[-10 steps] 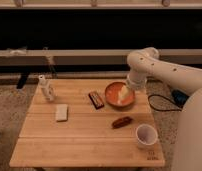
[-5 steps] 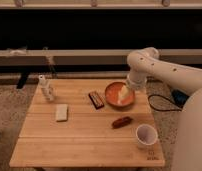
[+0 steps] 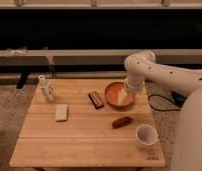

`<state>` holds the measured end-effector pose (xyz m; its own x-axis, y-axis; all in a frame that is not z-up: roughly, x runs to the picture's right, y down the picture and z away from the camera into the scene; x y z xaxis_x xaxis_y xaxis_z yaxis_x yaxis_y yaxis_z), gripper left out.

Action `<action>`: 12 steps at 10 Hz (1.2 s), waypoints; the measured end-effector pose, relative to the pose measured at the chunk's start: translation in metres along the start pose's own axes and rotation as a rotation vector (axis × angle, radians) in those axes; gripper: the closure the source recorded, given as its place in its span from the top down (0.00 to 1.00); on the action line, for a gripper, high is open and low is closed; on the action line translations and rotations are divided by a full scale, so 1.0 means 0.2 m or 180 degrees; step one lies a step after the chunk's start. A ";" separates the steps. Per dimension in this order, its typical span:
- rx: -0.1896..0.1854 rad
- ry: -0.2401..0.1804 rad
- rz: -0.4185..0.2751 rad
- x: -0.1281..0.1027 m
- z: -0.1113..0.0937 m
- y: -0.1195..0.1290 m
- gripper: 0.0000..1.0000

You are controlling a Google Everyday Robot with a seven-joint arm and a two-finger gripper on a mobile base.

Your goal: Place the pepper on the white sponge

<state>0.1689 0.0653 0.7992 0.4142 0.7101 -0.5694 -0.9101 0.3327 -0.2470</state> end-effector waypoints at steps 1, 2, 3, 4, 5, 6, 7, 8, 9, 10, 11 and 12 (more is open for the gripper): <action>0.0031 0.0014 -0.0180 0.05 0.06 0.06 0.80; 0.0063 0.0042 -0.0377 0.10 0.12 0.10 0.80; 0.0046 0.0050 -0.0534 0.13 0.15 0.13 0.80; -0.0020 0.0056 -0.0765 0.17 0.19 0.16 0.80; -0.0087 0.0048 -0.0969 0.21 0.20 0.16 0.80; -0.0162 0.0031 -0.1198 0.23 0.20 0.18 0.80; -0.0275 0.0061 -0.1547 0.27 0.23 0.22 0.80; -0.0368 0.0112 -0.1823 0.30 0.25 0.25 0.80; -0.0391 0.0139 -0.1905 0.32 0.27 0.26 0.80; -0.0407 0.0175 -0.1948 0.33 0.29 0.28 0.80; -0.0416 0.0213 -0.1989 0.34 0.32 0.30 0.80; -0.0399 0.0253 -0.2001 0.34 0.35 0.30 0.80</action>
<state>0.1429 0.1772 0.7995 0.8709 0.3535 -0.3413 -0.4908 0.5919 -0.6394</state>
